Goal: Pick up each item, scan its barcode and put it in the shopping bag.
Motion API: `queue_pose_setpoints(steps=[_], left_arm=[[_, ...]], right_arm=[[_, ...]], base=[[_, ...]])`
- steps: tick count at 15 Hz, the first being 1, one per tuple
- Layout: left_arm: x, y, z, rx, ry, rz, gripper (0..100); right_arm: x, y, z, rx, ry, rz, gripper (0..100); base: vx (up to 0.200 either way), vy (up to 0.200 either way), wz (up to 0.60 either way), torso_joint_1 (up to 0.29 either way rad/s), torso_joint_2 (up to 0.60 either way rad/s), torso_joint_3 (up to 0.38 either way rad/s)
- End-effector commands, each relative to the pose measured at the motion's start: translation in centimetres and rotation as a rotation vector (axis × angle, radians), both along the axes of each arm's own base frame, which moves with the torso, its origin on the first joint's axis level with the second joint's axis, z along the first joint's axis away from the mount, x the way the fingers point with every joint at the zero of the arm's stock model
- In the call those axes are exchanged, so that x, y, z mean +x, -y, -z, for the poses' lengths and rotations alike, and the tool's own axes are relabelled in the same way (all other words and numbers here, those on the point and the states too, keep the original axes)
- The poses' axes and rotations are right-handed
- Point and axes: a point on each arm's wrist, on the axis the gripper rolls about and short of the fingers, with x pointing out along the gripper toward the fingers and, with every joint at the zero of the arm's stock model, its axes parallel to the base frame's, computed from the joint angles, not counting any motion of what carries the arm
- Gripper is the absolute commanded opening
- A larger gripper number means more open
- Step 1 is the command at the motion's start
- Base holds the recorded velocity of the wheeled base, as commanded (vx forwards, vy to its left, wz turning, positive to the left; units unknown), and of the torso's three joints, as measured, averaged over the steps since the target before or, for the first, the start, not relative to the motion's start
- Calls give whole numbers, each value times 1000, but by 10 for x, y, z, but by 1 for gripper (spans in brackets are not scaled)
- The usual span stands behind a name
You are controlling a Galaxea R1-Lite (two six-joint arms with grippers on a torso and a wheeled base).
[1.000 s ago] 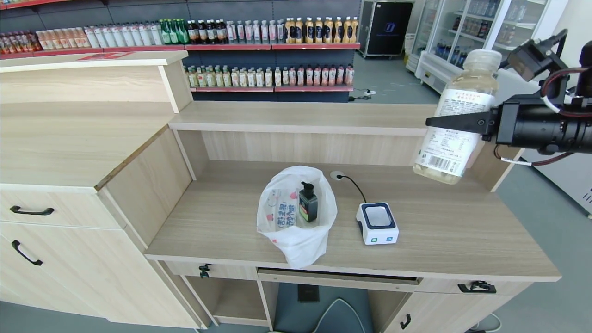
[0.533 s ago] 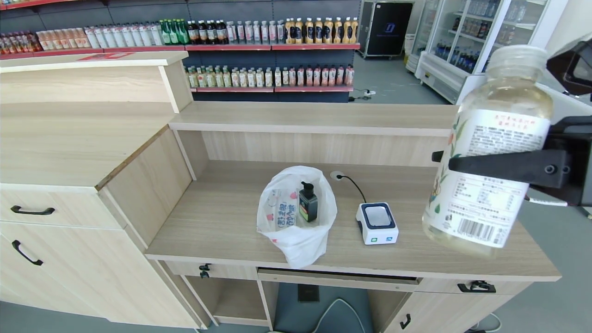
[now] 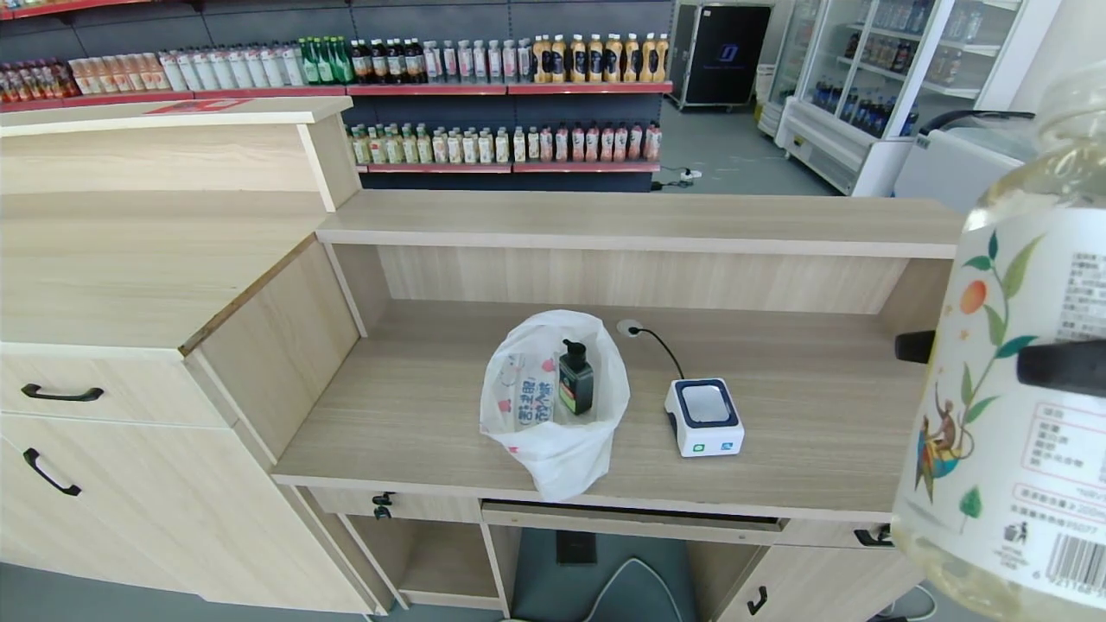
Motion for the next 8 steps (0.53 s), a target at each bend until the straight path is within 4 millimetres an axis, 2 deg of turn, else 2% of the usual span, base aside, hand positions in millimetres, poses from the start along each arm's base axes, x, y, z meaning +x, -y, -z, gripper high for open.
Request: queue_pose_setpoints(steps=[1,4,8], left_arm=[[0,0,0,0,0,0,100],[0,0,0,0,0,0,100],[0,0,0,0,0,0,100]], right_arm=[[-3,0,2,-2,-3,-4,0],[-4,1,13,-16,-34,-2,0],[0,-1,12,-16,-25,-3,0]], base=[[0,0,0,0,0,0],[0,0,0,0,0,0],[0,0,0,0,0,0]])
